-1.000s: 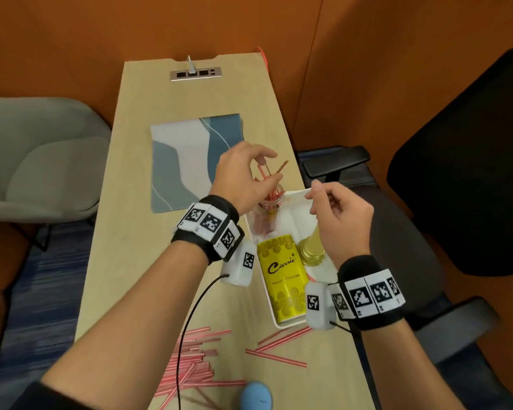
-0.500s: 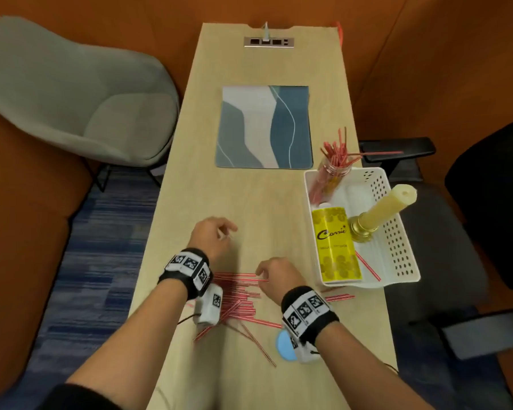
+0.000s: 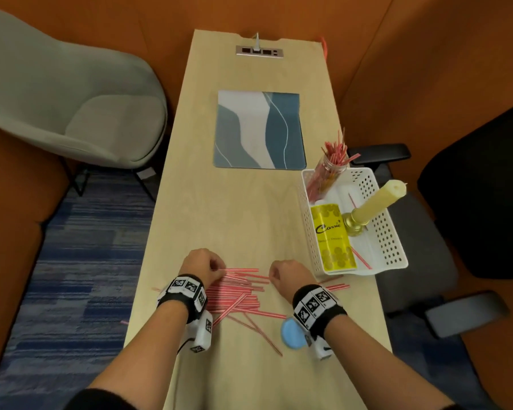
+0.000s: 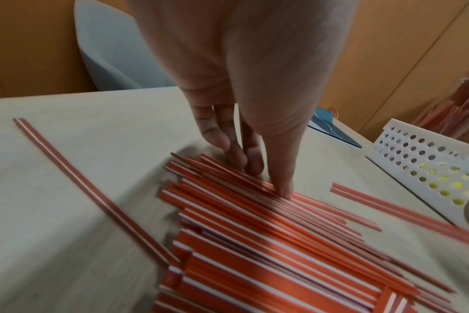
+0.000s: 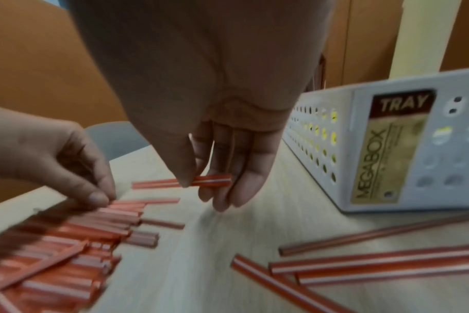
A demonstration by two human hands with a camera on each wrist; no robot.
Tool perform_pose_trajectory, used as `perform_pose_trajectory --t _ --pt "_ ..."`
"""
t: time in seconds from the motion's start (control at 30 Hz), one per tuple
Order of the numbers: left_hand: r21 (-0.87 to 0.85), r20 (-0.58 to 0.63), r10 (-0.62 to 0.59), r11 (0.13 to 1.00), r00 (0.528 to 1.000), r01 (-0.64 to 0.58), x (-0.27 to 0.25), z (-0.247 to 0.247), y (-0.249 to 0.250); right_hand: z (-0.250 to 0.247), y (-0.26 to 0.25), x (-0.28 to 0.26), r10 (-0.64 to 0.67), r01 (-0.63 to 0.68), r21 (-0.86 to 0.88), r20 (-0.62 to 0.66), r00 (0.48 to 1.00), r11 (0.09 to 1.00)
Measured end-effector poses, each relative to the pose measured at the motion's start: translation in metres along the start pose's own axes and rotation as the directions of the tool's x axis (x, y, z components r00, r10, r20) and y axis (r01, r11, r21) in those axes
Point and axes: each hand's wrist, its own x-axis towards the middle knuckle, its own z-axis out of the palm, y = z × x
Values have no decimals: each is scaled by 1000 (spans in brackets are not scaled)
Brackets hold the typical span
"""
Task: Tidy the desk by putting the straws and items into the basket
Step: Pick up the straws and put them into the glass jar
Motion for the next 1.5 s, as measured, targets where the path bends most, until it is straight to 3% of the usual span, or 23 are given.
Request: perform_pose_trajectory --t 0.17,0.37,0.47,0.7,0.77,0.9,1.0,1.1,1.2,1.27,1.4,1.5 --pt "74 4 44 996 999 -45 0 0 0 -26 -2 -2 20 -14 107 -58 998 994" --pt "166 32 115 979 993 -119 4 5 -1 -80 -11 -15 -50 99 274 -178 983 957" --pt "225 6 156 962 988 -153 7 12 -3 -122 -13 -25 -18 144 402 -302 953 904" --pt "287 -8 67 956 998 -61 17 17 2 -237 -2 -48 82 379 576 -618 782 725" --pt "371 50 18 928 999 -35 19 16 8 -258 6 -50 107 403 547 -679 726 734" --pt "432 144 -4 900 990 -59 28 10 18 -285 21 -39 115 349 397 -783 611 849" --pt "282 115 26 958 993 -57 38 -4 36 -300 31 -25 94 335 315 -837 539 888" --pt "8 -19 121 993 993 -121 45 -22 64 -310 39 -8 84 298 262 -863 498 918" --pt "-200 -171 236 943 957 -268 47 -47 106 -315 46 14 49 244 204 -852 521 948" --pt "-290 -262 283 889 923 -355 52 -66 136 -311 50 32 25 196 174 -807 590 965" --pt "-383 -423 331 778 843 -497 64 -105 192 -289 63 63 32 106 187 -613 789 977" --pt "-366 -520 369 719 771 -591 74 -132 232 -278 76 69 92 95 292 -567 818 952"
